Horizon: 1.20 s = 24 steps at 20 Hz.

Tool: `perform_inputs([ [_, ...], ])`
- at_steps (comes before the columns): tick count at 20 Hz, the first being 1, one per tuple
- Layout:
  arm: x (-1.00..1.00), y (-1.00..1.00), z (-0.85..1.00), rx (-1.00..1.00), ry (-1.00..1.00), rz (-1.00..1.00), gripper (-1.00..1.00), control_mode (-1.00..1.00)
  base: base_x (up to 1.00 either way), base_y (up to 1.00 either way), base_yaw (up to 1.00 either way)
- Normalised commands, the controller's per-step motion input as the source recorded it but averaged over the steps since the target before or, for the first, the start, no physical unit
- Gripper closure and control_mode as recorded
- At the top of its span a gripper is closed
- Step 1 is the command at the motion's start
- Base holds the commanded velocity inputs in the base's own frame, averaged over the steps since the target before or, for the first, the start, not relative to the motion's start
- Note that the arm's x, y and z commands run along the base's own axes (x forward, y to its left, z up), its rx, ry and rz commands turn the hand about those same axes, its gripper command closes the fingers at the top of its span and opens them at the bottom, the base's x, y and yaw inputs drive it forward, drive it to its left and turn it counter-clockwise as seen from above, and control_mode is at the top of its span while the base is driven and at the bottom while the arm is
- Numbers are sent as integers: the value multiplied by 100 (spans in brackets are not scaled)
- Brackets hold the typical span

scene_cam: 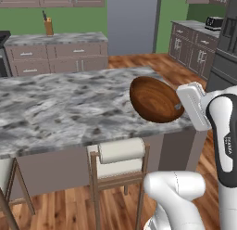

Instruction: Pick up the bowls from the cabinet and place each bowl in front of a stool on the dining counter.

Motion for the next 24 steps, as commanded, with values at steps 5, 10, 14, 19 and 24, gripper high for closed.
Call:
perform_inputs([
  [5, 0, 0, 0, 0, 0, 0, 100, 100, 0, -43, 0],
  [10, 0, 0, 0, 0, 0, 0, 100, 100, 19, -33, 5],
  [14, 0, 0, 0, 0, 0, 0, 100, 100, 61, 0, 6],
  [19, 0, 0, 0, 0, 0, 0, 100, 100, 33, 15, 0],
  [24, 0, 0, 0, 0, 0, 0, 100, 100, 4, 6, 0],
])
